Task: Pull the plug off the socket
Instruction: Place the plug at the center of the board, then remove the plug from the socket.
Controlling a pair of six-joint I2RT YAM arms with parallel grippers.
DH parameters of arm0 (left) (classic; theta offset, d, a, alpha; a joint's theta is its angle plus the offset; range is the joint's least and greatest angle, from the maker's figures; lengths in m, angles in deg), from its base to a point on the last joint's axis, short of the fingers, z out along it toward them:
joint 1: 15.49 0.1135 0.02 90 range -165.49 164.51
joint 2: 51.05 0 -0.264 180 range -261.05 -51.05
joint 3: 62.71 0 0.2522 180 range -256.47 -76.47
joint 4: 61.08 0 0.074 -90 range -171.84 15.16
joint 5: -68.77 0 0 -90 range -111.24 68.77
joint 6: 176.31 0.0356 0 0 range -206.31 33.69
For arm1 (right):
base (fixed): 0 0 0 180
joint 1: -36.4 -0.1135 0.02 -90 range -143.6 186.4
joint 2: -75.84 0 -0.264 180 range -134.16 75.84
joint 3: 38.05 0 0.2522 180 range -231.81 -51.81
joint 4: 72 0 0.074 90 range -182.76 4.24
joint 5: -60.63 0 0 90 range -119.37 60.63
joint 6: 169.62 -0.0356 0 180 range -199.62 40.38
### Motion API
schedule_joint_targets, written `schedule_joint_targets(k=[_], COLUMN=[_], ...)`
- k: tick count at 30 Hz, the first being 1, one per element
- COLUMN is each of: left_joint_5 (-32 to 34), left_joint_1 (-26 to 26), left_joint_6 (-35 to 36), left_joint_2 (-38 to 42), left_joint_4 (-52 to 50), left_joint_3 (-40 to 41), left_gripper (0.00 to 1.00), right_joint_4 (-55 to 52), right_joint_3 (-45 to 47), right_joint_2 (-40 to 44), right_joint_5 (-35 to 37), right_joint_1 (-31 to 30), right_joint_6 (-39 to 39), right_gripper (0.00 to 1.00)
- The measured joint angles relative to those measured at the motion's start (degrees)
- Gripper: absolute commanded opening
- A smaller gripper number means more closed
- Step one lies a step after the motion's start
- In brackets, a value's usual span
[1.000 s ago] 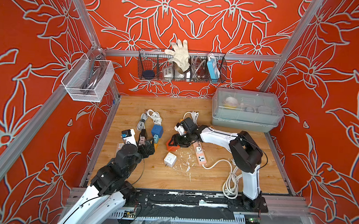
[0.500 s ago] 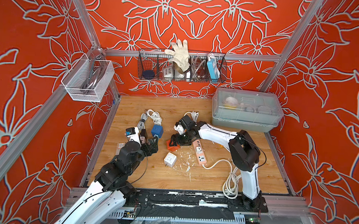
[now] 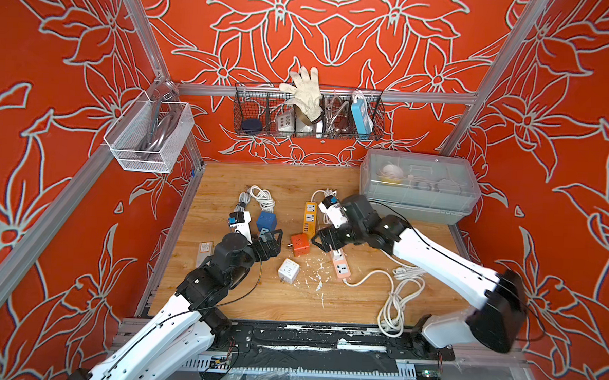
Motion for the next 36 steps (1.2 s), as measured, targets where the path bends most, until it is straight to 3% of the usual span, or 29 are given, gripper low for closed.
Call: schedule_joint_targets(k=[6, 10, 15, 22, 28, 32, 36], left_joint_5=[-4.81, -8.41, -13.27, -21.03, -25.94, -27.61, -25.92], left_joint_1=[0.0, 0.0, 0.0, 0.0, -0.07, -1.75, -6.8], left_joint_6=[-2.38, -4.61, -7.91, -12.2, -14.1, -12.81, -9.53], left_joint_2=[-5.46, -9.7, -15.93, -26.34, -31.04, -36.72, -43.39], left_joint_4=[5.38, 8.7, 11.1, 11.32, 11.28, 7.63, 1.01], left_joint_3=[0.24, 0.24, 0.02, -3.32, -5.49, -11.85, -21.09], left_gripper=[0.98, 0.98, 0.98, 0.95, 0.89, 0.79, 0.71], right_joint_4=[3.89, 4.55, 4.5, 1.95, -2.19, -1.84, -0.15], right_joint_3=[16.61, 22.14, 22.84, 18.53, 15.85, 18.67, 22.88], right_joint_2=[15.85, 19.98, 17.81, 6.84, 1.95, 3.32, 4.98], right_joint_5=[6.36, 7.04, 5.99, 2.43, 4.66, 3.67, 0.76], right_joint_1=[2.62, 6.14, 8.59, 8.63, 8.96, 12.87, 17.09], right_joint_6=[-2.73, -6.43, -8.85, -8.28, -9.46, -12.85, -15.98], right_gripper=[0.82, 0.81, 0.79, 0.72, 0.68, 0.64, 0.62])
